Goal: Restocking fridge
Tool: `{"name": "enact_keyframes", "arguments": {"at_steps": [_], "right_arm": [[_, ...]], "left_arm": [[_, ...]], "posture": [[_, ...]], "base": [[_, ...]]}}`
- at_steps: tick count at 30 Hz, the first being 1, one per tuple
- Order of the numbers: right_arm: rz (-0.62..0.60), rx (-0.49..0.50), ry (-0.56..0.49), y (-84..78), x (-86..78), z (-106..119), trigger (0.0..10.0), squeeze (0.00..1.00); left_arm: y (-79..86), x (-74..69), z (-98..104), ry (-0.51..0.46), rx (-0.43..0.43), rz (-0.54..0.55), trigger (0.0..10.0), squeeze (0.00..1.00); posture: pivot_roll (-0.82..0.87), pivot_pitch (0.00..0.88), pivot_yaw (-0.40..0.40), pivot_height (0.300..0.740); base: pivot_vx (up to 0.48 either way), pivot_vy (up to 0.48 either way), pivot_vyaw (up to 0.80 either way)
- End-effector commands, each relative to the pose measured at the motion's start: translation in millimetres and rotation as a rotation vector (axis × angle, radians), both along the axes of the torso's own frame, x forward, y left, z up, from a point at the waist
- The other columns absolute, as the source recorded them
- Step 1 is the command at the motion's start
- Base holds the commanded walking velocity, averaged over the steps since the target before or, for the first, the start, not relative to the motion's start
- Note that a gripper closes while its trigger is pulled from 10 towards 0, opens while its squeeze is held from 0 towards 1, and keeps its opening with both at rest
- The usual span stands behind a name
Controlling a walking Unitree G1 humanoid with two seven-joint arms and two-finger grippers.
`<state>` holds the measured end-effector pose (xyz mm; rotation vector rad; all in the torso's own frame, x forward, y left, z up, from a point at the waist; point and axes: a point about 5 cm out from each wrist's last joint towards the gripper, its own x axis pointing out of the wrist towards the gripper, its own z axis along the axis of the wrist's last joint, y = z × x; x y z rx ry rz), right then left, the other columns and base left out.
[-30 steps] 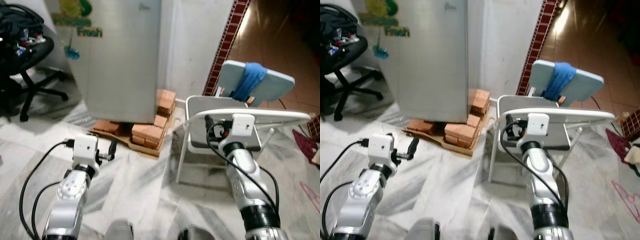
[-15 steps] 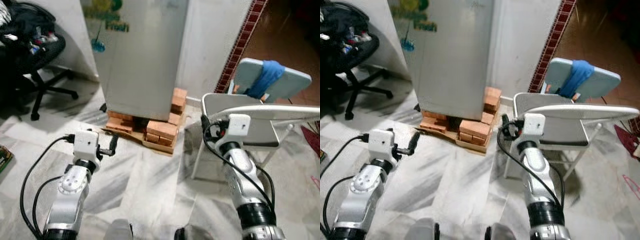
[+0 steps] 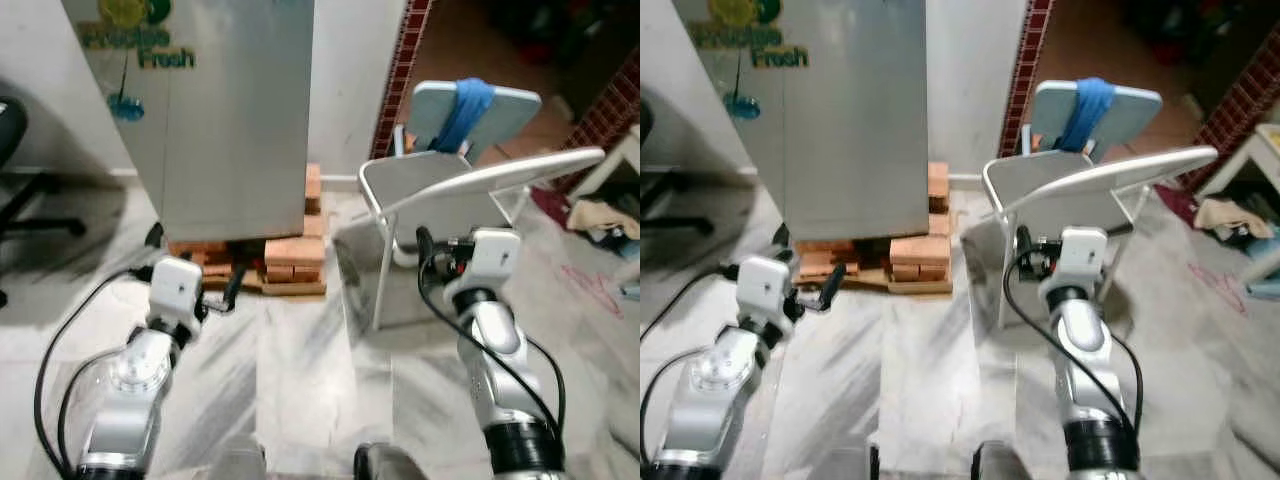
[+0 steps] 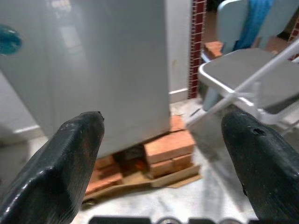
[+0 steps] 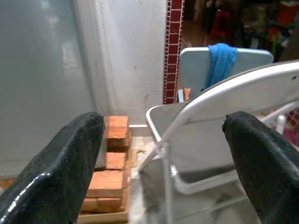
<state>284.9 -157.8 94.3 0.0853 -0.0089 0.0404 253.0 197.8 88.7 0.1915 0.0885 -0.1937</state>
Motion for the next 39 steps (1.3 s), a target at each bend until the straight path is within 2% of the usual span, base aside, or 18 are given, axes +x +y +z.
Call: {"name": "enact_keyframes", "arguments": {"at_steps": [1, 6, 10, 12, 16, 17, 18, 20, 22, 24, 27, 32, 38, 39], "right_arm": [[-0.041, -0.004, 0.008, -13.4, -5.7, -2.9, 10.0, 0.0], [-0.053, 0.007, 0.03, -16.9, -16.1, -9.7, 10.0, 0.0], [-0.082, -0.015, 0.063, -23.1, -17.4, -14.6, 10.0, 0.0], [-0.089, -0.016, 0.074, -25.0, -17.0, -15.4, 10.0, 0.0], [-0.111, -0.026, 0.089, -24.9, -16.9, -17.0, 10.0, 0.0], [-0.121, -0.063, 0.107, -24.7, -17.0, -18.0, 10.0, 0.0], [-0.062, -0.11, 0.065, -19.0, -17.4, -15.5, 10.0, 0.0], [-0.029, -0.172, 0.024, -15.6, -19.0, -14.0, 10.0, 0.0], [-0.032, -0.17, 0.028, -16.3, -20.4, -15.1, 10.0, 0.0], [-0.024, -0.073, 0.062, -18.0, -22.8, -18.5, 10.0, 0.0], [-0.041, -0.046, 0.051, -20.5, -22.4, -18.2, 10.0, 0.0], [-0.062, -0.035, 0.019, -19.8, -18.4, -16.8, 10.0, 0.0], [0.013, -0.061, 0.009, -12.0, -13.9, -13.1, 10.0, 0.0], [0.022, -0.062, 0.021, -10.9, -8.9, -12.9, 10.0, 0.0]], "left_arm": [[-0.7, 2.8, 3.2, -0.019, -0.004, 0.002, 10.0, 0.0], [2.9, -3.1, -4.1, -0.004, -0.026, 0.033, 10.0, 0.0], [2.8, -3.2, -4.6, -0.031, -0.014, 0.05, 10.0, 0.0], [0.5, -1.9, 0.8, -0.078, -0.021, 0.054, 10.0, 0.0], [0.5, -0.9, -0.2, -0.074, -0.033, 0.066, 10.0, 0.0], [0.2, -0.6, -0.8, -0.073, -0.031, 0.065, 10.0, 0.0], [-0.4, -0.9, -1.2, -0.07, -0.033, 0.062, 10.0, 0.0], [-0.6, -0.8, -1.0, -0.072, -0.034, 0.061, 10.0, 0.0], [-0.2, -1.0, -1.5, -0.076, -0.032, 0.064, 10.0, 0.0], [0.1, -1.9, -3.6, -0.077, -0.03, 0.067, 10.0, 0.0], [-2.8, -1.3, -6.2, -0.07, -0.027, 0.052, 10.0, 0.0], [-11.2, 8.8, -5.8, -0.069, -0.022, 0.015, 10.0, 0.0], [-6.8, 12.7, -5.4, -0.067, -0.045, 0.057, 10.0, 0.0], [-4.5, 12.9, -5.5, -0.07, -0.038, 0.062, 10.0, 0.0]], "posture": [[0.07, 0.062, -0.009, 0.74], [0.06, 0.037, -0.004, 0.74], [0.06, 0.027, -0.003, 0.74], [0.07, 0.017, 0.001, 0.74], [0.06, 0.01, 0.005, 0.74], [0.06, 0.009, 0.005, 0.74], [0.06, 0.009, 0.004, 0.74], [0.06, 0.01, 0.003, 0.74], [0.06, 0.008, 0.001, 0.74], [0.06, 0.0, 0.012, 0.74], [0.06, 0.0, 0.027, 0.74], [0.05, 0.0, 0.037, 0.74], [0.06, 0.0, 0.013, 0.74], [0.07, 0.0, 0.005, 0.74]], "base": [[0.0, 0.48, -0.8], [0.0, 0.48, -0.27], [0.0, 0.48, 0.0], [0.0, 0.48, 0.0], [0.0, 0.48, 0.0], [0.0, 0.48, 0.0], [0.0, 0.48, 0.0], [0.0, 0.48, 0.0], [0.0, 0.48, 0.0], [0.0, 0.48, 0.0], [0.0, 0.48, 0.0], [0.0, 0.463, 0.0], [0.0, 0.48, 0.0], [0.0, 0.48, -0.58]]}}
